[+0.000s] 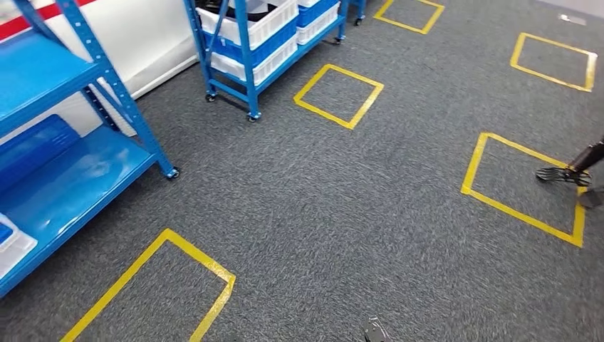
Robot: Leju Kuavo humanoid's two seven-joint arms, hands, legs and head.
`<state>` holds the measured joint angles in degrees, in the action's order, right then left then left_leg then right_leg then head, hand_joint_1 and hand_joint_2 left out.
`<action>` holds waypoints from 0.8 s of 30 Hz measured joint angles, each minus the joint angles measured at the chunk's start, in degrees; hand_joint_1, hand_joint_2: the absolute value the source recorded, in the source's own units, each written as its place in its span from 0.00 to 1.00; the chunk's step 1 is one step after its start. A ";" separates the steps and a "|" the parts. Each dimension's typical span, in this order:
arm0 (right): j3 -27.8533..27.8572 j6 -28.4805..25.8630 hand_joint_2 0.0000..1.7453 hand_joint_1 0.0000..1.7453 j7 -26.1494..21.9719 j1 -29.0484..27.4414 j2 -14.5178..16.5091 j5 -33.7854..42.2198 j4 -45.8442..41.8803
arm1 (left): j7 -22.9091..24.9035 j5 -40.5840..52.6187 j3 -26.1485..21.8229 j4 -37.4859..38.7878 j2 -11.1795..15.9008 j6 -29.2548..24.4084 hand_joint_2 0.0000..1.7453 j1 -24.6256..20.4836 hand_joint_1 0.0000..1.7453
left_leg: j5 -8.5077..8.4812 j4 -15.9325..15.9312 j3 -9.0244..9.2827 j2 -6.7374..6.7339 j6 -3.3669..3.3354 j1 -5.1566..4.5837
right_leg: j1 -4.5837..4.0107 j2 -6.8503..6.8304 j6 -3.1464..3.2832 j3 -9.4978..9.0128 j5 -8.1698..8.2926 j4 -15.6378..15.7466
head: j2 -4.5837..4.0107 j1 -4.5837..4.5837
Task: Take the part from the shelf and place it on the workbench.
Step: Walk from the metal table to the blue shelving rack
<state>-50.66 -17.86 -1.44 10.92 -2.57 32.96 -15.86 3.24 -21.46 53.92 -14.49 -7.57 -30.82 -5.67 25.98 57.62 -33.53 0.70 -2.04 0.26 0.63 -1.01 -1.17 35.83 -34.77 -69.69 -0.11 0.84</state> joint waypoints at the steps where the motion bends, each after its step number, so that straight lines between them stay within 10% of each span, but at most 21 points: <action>1: -0.01 0.00 0.00 0.00 0.00 -0.16 -0.01 0.00 0.02 | -0.03 -0.03 0.05 0.00 -0.01 -0.02 0.00 -0.04 0.00 | 0.00 0.01 0.02 0.79 -0.10 -0.06 | -0.01 0.27 0.04 1.63 -0.69 -2.93 | 0.00 -0.02; 3: -0.02 0.00 0.00 0.00 0.00 -0.38 -0.01 -0.01 0.05 | -0.04 -0.10 0.19 0.00 0.00 -0.07 0.00 0.00 0.00 | 0.02 0.04 0.16 2.61 -0.13 -0.14 | -0.04 0.60 0.34 2.31 1.27 -3.06 | 0.00 -0.02; 6: -0.05 -0.01 0.00 0.00 0.04 -0.24 -0.16 -0.15 0.11 | 0.19 -0.15 0.39 0.00 -0.07 0.01 0.00 -0.03 0.00 | 0.05 0.24 0.18 5.16 0.01 -0.15 | -0.02 4.15 1.25 -1.52 7.13 6.97 | 0.00 0.02; 8: -0.09 -0.02 0.00 0.00 0.08 -0.15 -0.30 -0.24 0.15 | 0.31 0.03 0.61 0.00 -0.14 0.09 0.00 -0.08 0.00 | -0.03 0.34 -0.17 6.48 0.45 -0.02 | -0.09 6.08 1.56 -2.96 7.90 10.48 | 0.00 0.02; 10: -0.14 0.00 0.00 0.00 0.07 -0.06 -0.22 -0.24 0.11 | 0.28 0.31 0.80 0.00 -0.14 0.09 0.00 0.02 0.00 | -0.24 0.17 -0.54 7.66 1.18 0.11 | -0.09 5.15 1.74 -3.44 7.88 11.03 | 0.00 0.03; 14: -0.16 0.13 0.00 0.00 0.04 0.26 -0.12 -0.24 0.09 | 0.30 0.51 0.87 0.00 -0.12 0.14 0.00 0.07 0.00 | 3.66 6.62 -3.65 1.72 2.40 -0.22 | 0.17 1.92 2.70 -4.26 8.27 12.14 | 0.00 0.43; 17: -0.16 0.25 0.00 0.00 0.04 0.04 -0.12 -0.21 0.13 | 0.62 0.48 0.89 0.00 -0.13 0.35 0.00 -0.03 0.00 | 6.98 15.80 -8.24 0.03 3.00 0.16 | 0.04 -0.91 2.94 -4.33 7.98 12.10 | 0.00 0.62; 21: -0.16 0.23 0.00 0.00 0.04 -0.03 0.12 -0.38 0.15 | 1.22 0.01 0.90 0.00 -0.05 0.65 0.00 0.02 0.00 | 1.14 5.31 -2.58 -2.71 3.13 0.22 | -0.05 -3.93 2.30 -4.81 7.30 11.77 | 0.00 0.67; 24: -0.36 0.22 0.00 0.00 0.04 0.10 0.12 -1.21 0.20 | 1.13 -0.20 0.92 0.00 -0.05 0.70 0.00 -0.13 0.00 | 0.16 0.35 -0.11 -4.37 2.05 -0.23 | -0.56 -5.53 1.51 -5.16 6.77 11.54 | 0.00 0.47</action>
<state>-51.02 -17.64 -1.40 11.02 -2.45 31.75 -15.67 4.37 -21.66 54.84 -14.49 -7.63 -30.12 -5.80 26.14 57.97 -33.64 -3.67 0.01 0.03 0.08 -6.55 0.35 30.67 -28.00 -58.15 -0.11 1.31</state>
